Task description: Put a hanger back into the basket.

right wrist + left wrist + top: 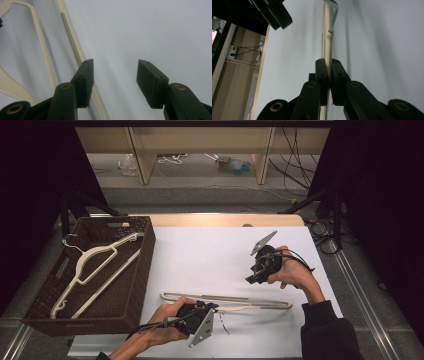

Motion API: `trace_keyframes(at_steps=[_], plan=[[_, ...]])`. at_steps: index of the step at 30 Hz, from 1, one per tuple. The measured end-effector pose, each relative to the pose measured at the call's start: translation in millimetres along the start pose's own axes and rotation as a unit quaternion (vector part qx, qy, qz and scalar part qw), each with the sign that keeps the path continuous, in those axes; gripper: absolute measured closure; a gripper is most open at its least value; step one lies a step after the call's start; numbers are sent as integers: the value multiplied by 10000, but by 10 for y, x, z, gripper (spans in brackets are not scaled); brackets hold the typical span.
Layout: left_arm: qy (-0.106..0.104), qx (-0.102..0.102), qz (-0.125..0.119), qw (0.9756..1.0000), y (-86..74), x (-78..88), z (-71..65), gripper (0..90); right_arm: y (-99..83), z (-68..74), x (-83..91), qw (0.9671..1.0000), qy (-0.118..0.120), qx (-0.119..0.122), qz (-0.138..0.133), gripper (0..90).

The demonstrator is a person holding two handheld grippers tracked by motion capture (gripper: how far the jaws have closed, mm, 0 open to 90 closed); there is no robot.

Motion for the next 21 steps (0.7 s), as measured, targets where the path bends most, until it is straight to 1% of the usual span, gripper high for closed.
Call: trace_keyframes(at_steps=[1, 3, 4, 5, 6, 7, 8, 9, 10, 13, 14, 15, 16, 17, 18, 19, 21], plan=[[-15, 42, 37, 10000, -2, 5, 29, 858, 18, 8, 29, 10000, -11, 9, -79, 466], [-68, 207, 109, 9997, -11, 16, 73, 858, 49, 12, 89, 9998, -68, 10, -191, 461], [-46, 226, 125, 9997, -14, 20, 96, 858, 62, 11, 120, 9997, -125, 12, -227, 452], [-45, 259, 194, 9995, -22, 24, 123, 858, 71, 14, 145, 9996, -149, -34, -249, 442], [-38, 302, 237, 9993, -27, 26, 137, 859, 85, 10, 180, 9993, -203, -37, -323, 431], [-22, 371, 268, 9989, -35, 29, 165, 859, 92, 16, 203, 9990, -246, -89, -354, 424], [-43, 477, 300, 9984, -41, 33, 187, 859, 100, 23, 239, 9988, -260, -81, -398, 417], [-34, 518, 331, 9981, -44, 40, 210, 859, 108, 26, 256, 9985, -255, -56, -477, 407], [-8, 574, 354, 9977, -46, 45, 233, 859, 111, 30, 277, 9983, -317, -90, -491, 398], [9, 868, 424, 9953, -58, 58, 293, 859, 109, 51, 317, 9974, -471, -107, -530, 365], [-1, 929, 483, 9945, -68, 72, 321, 859, 108, 62, 325, 9970, -535, -115, -555, 351], [-44, 1035, 504, 9933, -76, 75, 334, 859, 103, 73, 345, 9970, -542, -119, -538, 348], [-6, 1178, 553, 9915, -89, 92, 368, 859, 103, 84, 363, 9968, -577, -124, -543, 346], [-40, 1288, 581, 9900, -102, 103, 390, 858, 104, 101, 382, 9961, -638, -136, -589, 344], [-9, 1361, 627, 9887, -114, 116, 415, 858, 102, 117, 402, 9965, -601, -82, -580, 344], [66, 1460, 713, 9867, -129, 135, 439, 858, 99, 139, 418, 9964, -610, -81, -583, 344], [-5, 1549, 743, 9851, -141, 152, 485, 859, 92, 178, 437, 9961, -610, -55, -642, 344]])
Point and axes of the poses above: each handheld gripper's, and its own axes: x roughly backward along the jaws, y roughly out of its top, z roughly to its left, the point moved 5 cm from there along -x, roughly forward along the jaws, and after that the axes turned 8 degrees about -z, right-handed, at the moved point
